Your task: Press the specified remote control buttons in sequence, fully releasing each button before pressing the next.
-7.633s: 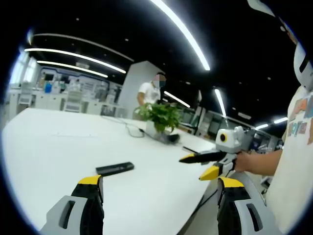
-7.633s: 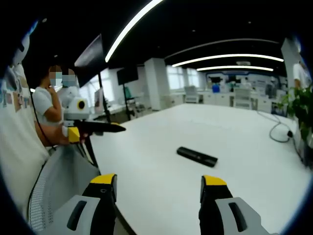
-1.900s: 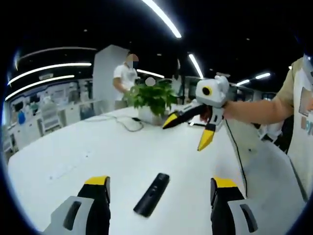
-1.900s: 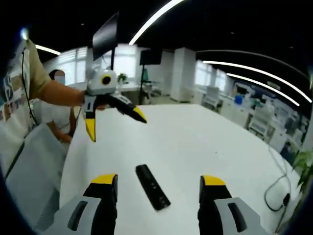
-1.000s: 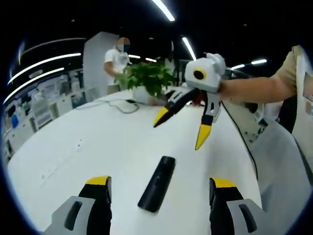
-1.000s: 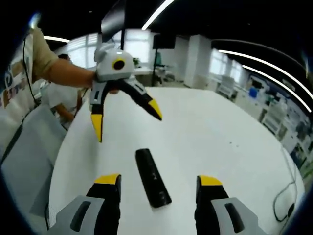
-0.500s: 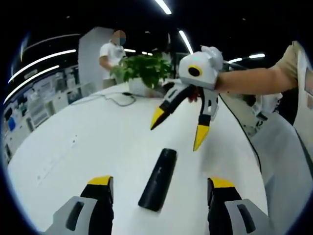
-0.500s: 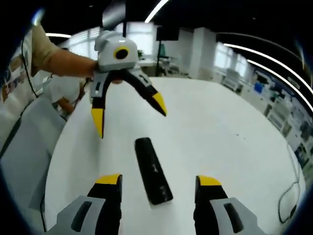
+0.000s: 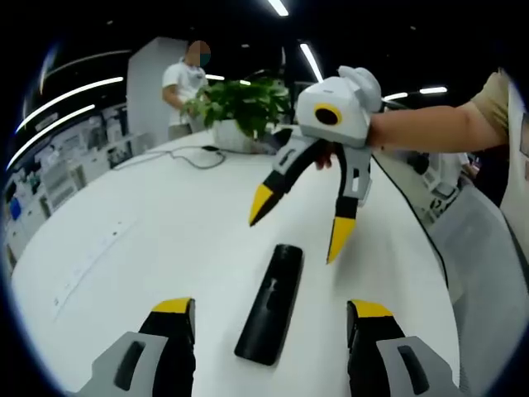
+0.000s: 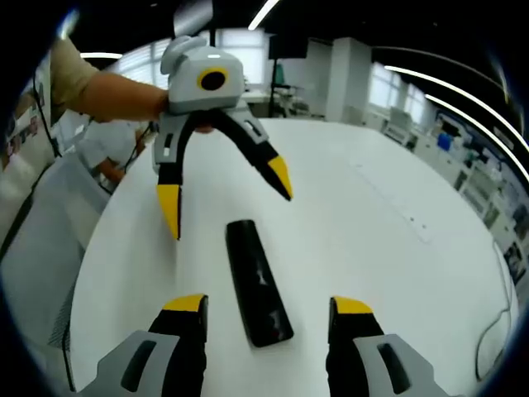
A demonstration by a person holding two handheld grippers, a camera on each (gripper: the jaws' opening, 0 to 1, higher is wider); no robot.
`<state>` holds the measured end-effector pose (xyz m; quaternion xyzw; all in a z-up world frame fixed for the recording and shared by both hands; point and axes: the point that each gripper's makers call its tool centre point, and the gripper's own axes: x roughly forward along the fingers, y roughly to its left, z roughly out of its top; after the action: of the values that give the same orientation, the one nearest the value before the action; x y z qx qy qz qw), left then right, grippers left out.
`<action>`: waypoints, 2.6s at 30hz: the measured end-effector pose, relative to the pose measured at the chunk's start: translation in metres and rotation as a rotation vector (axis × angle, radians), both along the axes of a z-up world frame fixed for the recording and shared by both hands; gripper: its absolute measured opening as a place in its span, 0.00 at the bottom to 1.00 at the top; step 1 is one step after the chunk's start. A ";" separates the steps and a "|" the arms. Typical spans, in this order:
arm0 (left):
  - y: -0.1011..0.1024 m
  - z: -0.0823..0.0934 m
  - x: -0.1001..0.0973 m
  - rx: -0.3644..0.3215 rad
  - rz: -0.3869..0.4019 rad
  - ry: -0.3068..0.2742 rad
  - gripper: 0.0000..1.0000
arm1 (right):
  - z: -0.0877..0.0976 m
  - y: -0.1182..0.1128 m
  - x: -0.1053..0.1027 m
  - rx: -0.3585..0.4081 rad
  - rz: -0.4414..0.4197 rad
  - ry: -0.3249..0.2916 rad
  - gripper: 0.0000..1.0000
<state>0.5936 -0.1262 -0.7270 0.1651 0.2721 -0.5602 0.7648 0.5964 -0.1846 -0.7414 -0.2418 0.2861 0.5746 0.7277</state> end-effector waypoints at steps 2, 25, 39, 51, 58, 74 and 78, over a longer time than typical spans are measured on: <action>0.000 -0.004 0.000 0.009 -0.003 0.005 0.75 | -0.004 0.000 0.000 -0.012 0.007 0.005 0.56; 0.005 -0.045 0.002 0.100 -0.018 0.078 0.64 | -0.040 -0.003 0.010 -0.119 0.046 0.033 0.50; 0.004 -0.048 0.005 0.145 -0.078 0.037 0.41 | -0.043 -0.004 0.008 -0.141 0.075 0.049 0.40; 0.004 -0.052 0.006 0.206 -0.115 0.008 0.26 | -0.042 -0.003 0.002 -0.186 0.098 0.037 0.24; 0.003 -0.052 0.005 0.226 -0.118 0.012 0.25 | -0.045 -0.004 0.006 -0.217 0.102 0.039 0.23; 0.005 -0.049 -0.006 0.276 -0.139 0.018 0.24 | -0.042 -0.002 -0.003 -0.248 0.132 0.030 0.22; 0.005 -0.044 -0.009 0.275 -0.140 0.012 0.24 | -0.037 -0.002 -0.006 -0.241 0.124 0.033 0.22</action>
<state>0.5850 -0.1209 -0.7706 0.2833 0.3385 -0.5707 0.6924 0.5902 -0.1863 -0.7787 -0.3350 0.3495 0.5838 0.6517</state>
